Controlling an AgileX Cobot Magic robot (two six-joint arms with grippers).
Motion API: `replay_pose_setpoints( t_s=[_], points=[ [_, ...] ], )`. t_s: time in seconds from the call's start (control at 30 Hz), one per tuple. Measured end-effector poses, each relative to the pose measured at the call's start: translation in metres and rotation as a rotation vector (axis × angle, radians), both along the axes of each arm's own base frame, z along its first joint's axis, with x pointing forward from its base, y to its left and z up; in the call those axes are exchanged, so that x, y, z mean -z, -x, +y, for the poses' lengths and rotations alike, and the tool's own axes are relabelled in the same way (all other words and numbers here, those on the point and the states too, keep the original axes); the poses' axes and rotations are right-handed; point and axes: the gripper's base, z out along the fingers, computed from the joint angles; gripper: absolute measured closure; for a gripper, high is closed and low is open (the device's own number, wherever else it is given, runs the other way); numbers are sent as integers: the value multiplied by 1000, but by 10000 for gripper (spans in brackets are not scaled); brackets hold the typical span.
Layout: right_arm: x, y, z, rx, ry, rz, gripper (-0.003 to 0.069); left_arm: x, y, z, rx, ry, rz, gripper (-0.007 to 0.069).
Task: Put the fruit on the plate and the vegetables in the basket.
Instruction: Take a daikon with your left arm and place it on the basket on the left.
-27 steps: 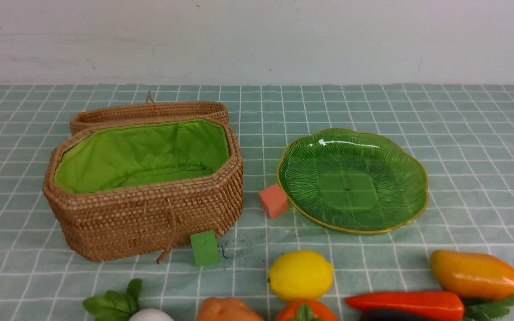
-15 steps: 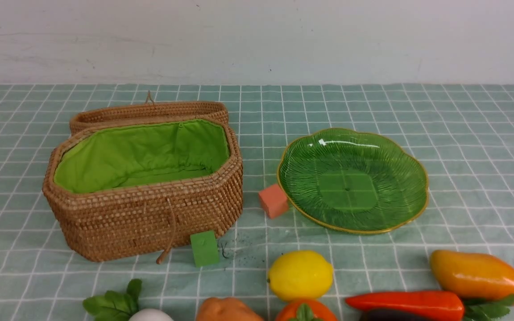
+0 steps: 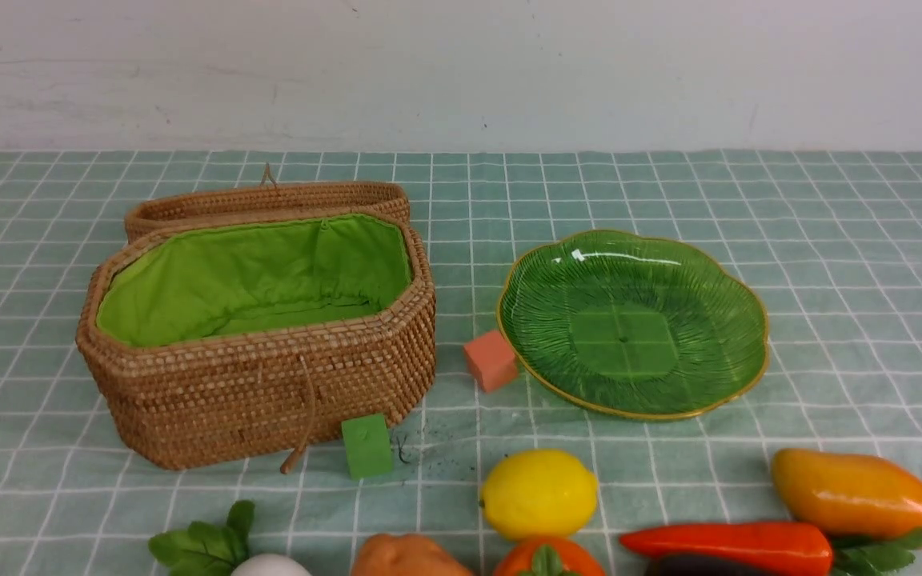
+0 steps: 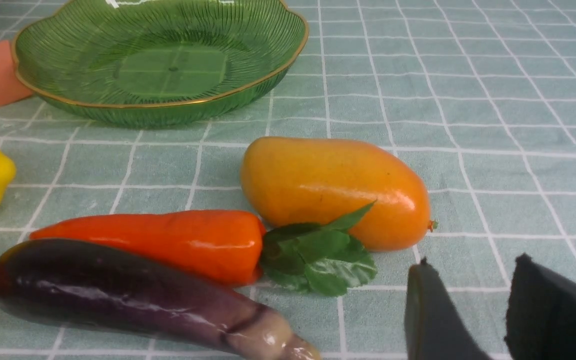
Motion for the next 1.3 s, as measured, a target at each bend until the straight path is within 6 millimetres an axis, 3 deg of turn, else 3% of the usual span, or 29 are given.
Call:
replay_pose_setpoints(
  t_s=[0.63, 0.73, 0.9, 1.07, 1.13, 1.2, 1.27, 1.3],
  points=[
    [0, 0, 0, 0, 0, 0, 417, 0, 0, 0, 1, 0, -5, 386],
    [0, 0, 0, 0, 0, 0, 417, -2, -1, -2, -2, 75, -38, 386],
    [0, 0, 0, 0, 0, 0, 417, -26, -5, -5, -20, 405, -292, 386],
    [0, 0, 0, 0, 0, 0, 417, -51, -3, -2, -11, 458, -519, 386],
    [0, 0, 0, 0, 0, 0, 417, -75, 2, -2, 6, 455, -585, 386],
    [0, 0, 0, 0, 0, 0, 417, -122, 16, -2, 37, 408, -679, 386],
    [0, 0, 0, 0, 0, 0, 417, -139, 20, -2, 43, 384, -690, 386],
    [0, 0, 0, 0, 0, 0, 417, -160, 25, -3, 48, 357, -697, 386]
  ],
)
